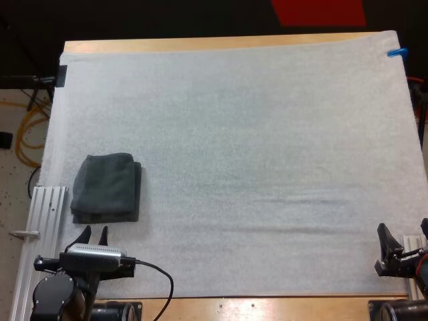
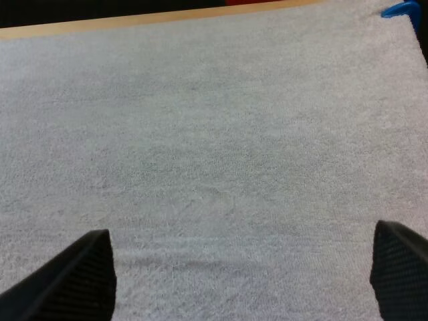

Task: Pick towel from pile fold and stack

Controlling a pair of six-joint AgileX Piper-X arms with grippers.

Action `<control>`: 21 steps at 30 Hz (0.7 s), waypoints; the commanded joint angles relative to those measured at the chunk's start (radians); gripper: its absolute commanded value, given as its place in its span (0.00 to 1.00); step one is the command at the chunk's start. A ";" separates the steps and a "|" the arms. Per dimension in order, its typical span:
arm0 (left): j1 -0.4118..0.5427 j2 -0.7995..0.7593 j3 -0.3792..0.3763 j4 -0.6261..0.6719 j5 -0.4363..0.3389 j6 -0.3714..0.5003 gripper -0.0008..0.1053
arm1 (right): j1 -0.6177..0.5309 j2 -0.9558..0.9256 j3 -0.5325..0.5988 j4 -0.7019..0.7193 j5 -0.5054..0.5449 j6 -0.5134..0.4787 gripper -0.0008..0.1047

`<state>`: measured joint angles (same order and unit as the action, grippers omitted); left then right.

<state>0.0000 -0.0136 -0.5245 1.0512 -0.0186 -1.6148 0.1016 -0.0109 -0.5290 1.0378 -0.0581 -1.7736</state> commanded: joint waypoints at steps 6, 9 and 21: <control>-0.002 -0.134 -0.003 -0.010 -0.001 -0.010 0.27 | -0.021 -0.040 -0.001 -0.002 -0.006 -0.011 0.72; -0.002 -0.134 -0.003 -0.010 -0.001 -0.010 0.27 | -0.021 -0.040 -0.001 -0.002 -0.006 -0.011 0.72; -0.002 -0.134 -0.003 -0.010 -0.001 -0.010 0.27 | -0.021 -0.040 -0.001 -0.002 -0.006 -0.011 0.72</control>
<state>0.0000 -0.0136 -0.5245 1.0512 -0.0186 -1.6148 0.0854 -0.0109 -0.5290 1.0378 -0.0581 -1.7736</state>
